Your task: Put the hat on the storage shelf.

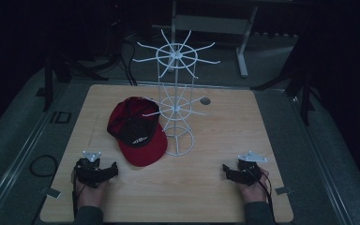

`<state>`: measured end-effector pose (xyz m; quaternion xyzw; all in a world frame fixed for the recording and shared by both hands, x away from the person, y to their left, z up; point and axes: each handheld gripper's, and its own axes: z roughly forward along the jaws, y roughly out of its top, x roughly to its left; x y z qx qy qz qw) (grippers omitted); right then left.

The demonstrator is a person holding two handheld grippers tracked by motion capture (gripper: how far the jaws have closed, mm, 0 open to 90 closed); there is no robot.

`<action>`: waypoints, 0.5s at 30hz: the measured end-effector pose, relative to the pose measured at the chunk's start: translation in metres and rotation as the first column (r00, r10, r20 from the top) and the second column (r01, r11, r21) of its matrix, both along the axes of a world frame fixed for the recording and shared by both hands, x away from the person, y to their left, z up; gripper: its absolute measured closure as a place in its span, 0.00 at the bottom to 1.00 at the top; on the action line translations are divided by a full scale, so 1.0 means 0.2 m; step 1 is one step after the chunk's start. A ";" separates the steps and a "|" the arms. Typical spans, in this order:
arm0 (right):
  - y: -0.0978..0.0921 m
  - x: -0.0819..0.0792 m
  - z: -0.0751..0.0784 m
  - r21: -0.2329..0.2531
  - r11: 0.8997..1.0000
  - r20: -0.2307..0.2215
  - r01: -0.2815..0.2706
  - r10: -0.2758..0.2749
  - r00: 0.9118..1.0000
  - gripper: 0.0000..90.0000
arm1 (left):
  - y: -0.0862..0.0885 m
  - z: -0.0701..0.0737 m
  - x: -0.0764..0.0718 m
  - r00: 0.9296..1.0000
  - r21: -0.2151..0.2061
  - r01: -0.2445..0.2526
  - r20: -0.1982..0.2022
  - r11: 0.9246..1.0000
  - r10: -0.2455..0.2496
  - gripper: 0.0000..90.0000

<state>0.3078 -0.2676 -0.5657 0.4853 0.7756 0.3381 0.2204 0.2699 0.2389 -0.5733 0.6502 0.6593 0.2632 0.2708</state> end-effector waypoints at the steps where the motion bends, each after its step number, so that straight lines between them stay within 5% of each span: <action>1: 0.00 0.00 0.00 0.000 1.000 0.000 0.000 0.000 1.000 0.28 | 0.00 0.00 0.00 1.000 0.000 0.000 0.000 1.000 0.000 0.08; 8: 0.00 0.00 0.00 0.000 1.000 -0.001 0.002 -0.002 1.000 0.27 | 0.01 0.02 -0.03 1.000 -0.001 0.014 -0.006 1.000 -0.014 0.22; 13: 0.00 0.00 0.00 0.000 1.000 -0.001 0.002 -0.002 1.000 0.27 | 0.02 0.05 -0.04 0.999 0.001 0.021 -0.034 1.000 -0.021 0.42; 15: 0.00 0.00 0.00 0.000 1.000 -0.001 0.002 -0.002 1.000 0.27 | 0.02 0.06 -0.05 0.999 -0.030 0.025 -0.034 0.999 -0.026 0.55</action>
